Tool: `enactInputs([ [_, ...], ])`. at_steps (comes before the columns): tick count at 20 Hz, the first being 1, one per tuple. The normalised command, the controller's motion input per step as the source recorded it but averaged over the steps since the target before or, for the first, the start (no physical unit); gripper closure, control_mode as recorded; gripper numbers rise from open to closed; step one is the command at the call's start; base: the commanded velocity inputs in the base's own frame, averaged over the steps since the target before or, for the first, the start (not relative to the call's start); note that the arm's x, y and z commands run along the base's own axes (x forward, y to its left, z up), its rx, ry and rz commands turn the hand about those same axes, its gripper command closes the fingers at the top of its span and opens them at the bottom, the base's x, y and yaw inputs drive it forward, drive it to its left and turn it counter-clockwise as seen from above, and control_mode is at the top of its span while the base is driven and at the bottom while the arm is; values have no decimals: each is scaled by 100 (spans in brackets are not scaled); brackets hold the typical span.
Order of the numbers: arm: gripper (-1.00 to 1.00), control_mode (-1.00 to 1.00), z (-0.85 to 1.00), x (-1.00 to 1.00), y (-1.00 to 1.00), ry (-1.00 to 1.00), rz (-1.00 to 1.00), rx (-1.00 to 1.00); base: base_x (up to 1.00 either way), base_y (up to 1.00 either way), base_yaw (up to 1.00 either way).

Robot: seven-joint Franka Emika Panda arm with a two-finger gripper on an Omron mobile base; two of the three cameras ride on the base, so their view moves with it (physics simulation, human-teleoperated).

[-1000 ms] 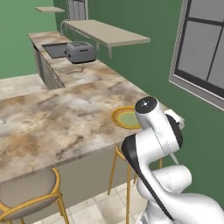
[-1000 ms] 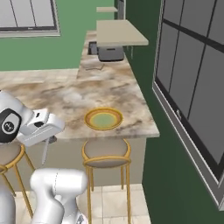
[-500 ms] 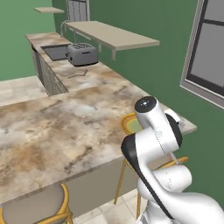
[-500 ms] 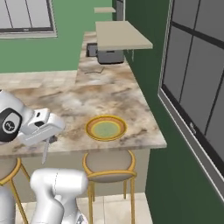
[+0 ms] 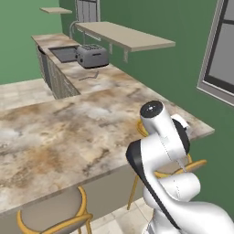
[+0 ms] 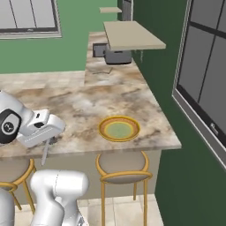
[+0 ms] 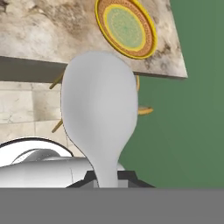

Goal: Take the fork and place it on the left side of the plate. Then take the spoon and place it on the right side of the plate. Make sure they're directly next to the plate.

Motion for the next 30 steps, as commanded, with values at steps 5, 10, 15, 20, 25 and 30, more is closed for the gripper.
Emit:
enactInputs([
  [5,100,100,0,0,0,0,0,0,37,19,7],
  [10,100,-100,-3,18,2,4,5,-1,30,7,7],
  [15,100,-100,-2,23,-9,4,12,0,0,0,0],
  [20,100,-100,0,7,-58,0,1,0,0,0,0],
  [25,100,-100,0,16,-73,4,0,5,0,0,0],
  [30,100,-100,0,26,-70,4,-5,5,0,0,0],
])
